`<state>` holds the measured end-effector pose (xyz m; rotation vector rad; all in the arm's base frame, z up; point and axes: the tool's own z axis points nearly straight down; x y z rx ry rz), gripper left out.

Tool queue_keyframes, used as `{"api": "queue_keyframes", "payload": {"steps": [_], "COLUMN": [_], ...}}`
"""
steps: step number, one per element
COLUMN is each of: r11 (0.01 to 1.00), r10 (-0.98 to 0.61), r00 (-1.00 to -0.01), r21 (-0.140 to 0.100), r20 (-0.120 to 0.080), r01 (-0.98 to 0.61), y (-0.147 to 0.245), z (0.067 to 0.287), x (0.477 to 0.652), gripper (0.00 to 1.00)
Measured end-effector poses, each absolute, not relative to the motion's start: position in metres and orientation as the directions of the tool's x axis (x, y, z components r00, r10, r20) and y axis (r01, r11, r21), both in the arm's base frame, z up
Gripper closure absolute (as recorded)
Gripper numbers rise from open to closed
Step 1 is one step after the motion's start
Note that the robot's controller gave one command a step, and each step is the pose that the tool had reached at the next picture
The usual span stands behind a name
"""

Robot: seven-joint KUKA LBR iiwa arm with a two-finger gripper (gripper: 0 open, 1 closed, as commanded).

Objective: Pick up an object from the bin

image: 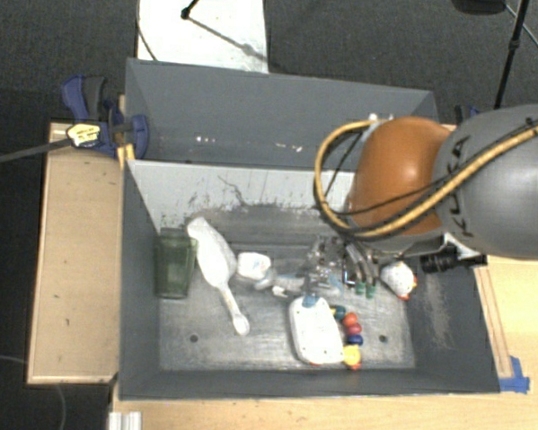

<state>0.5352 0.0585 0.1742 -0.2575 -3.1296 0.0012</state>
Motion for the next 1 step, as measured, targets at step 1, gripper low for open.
{"api": "queue_keyframes", "payload": {"steps": [1], "r11": [0.99], "r10": [0.141], "r00": [-0.99], "r21": [0.0], "r20": [0.006], "r01": [0.141], "y": [0.0575], "z": [0.2157], "x": [0.5322], "gripper": [1.0]}}
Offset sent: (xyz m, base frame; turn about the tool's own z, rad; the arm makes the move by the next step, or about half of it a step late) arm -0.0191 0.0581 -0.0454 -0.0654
